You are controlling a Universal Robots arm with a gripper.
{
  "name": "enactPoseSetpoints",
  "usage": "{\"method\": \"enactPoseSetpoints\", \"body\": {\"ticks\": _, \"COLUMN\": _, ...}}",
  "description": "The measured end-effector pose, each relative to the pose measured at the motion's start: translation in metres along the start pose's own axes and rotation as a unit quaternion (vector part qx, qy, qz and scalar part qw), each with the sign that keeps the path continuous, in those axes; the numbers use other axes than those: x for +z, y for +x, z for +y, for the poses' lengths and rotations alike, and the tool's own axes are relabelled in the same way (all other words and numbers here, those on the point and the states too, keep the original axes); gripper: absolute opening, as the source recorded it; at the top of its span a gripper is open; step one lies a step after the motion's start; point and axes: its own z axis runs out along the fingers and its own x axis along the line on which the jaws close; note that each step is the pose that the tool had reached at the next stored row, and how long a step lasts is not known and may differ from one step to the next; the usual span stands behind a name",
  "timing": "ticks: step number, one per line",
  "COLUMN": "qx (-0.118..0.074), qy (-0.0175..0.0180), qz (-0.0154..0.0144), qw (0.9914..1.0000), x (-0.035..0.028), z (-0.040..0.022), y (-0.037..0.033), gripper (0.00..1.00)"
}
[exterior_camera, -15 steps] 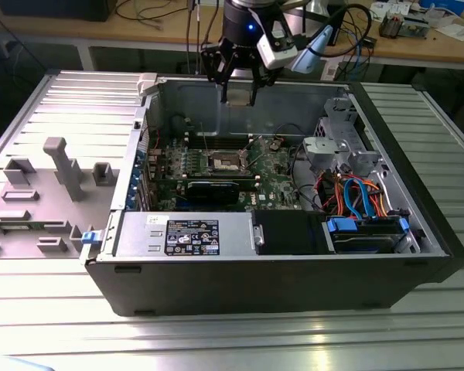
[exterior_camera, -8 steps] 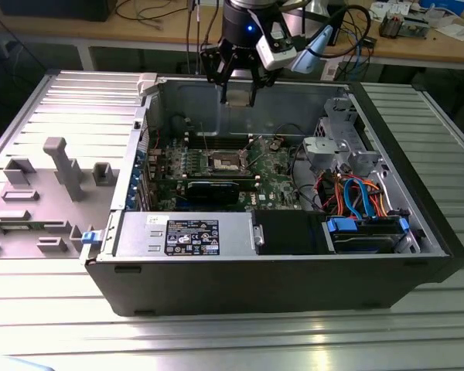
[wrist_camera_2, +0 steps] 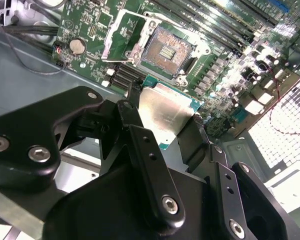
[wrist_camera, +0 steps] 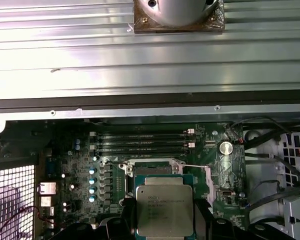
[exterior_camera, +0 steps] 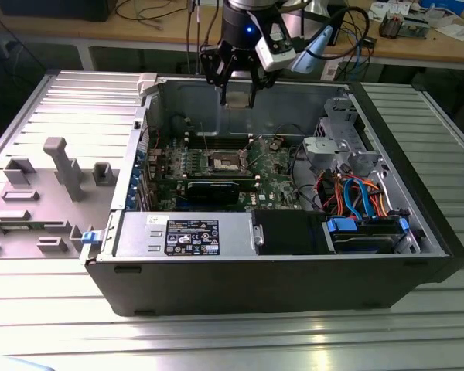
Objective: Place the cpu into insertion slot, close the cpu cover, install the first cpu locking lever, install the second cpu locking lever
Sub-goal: 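Place the cpu into insertion slot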
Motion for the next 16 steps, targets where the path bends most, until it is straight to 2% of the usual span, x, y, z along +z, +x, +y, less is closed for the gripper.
{"method": "enactPoseSetpoints", "body": {"ticks": 1, "qx": 0.000, "qy": 0.0046, "qz": -0.0001, "qw": 0.99999, "x": 0.0003, "z": 0.0000, "y": -0.0001, "gripper": 0.55}}
{"method": "enactPoseSetpoints", "body": {"ticks": 2, "qx": 0.000, "qy": 0.0053, "qz": -0.0001, "qw": 0.99999, "x": 0.0007, "z": -0.0001, "y": -0.0001, "gripper": 0.55}}
{"method": "enactPoseSetpoints", "body": {"ticks": 16, "qx": 0.000, "qy": 0.0054, "qz": -0.0001, "qw": 0.99999, "x": 0.0033, "z": -0.0003, "y": 0.0009, "gripper": 0.55}}
